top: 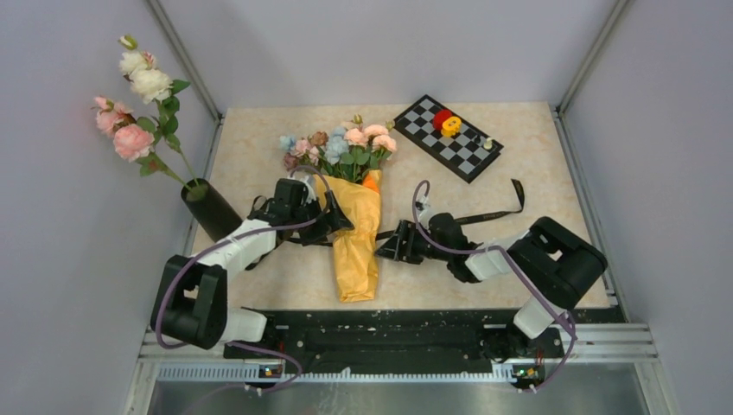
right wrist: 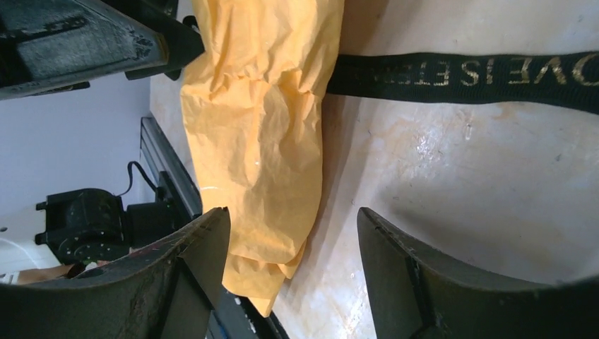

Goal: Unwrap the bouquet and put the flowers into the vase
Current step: Place the ribbon at the center of the board.

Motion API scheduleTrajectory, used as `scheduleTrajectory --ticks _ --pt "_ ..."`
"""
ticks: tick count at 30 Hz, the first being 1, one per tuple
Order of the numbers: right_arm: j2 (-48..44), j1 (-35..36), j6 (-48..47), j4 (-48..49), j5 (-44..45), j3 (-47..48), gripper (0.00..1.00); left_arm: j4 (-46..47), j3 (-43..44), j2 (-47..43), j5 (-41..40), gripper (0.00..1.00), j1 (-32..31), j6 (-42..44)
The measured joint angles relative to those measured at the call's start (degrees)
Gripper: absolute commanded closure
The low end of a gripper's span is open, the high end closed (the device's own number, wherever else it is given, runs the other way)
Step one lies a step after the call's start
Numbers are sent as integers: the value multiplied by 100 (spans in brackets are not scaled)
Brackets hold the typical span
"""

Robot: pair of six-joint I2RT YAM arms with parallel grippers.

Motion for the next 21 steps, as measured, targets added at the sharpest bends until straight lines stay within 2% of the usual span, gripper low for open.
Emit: scheduleTrajectory --ticks 9,14,21 --pt "671 118 179 468 -2 188 37 291 -85 179 107 24 -15 -125" --pt "879 127 256 717 -11 249 41 417 -116 264 177 30 -44 -166" --pt "1032 129 310 846 -9 310 55 516 -184 367 195 40 -85 -227"
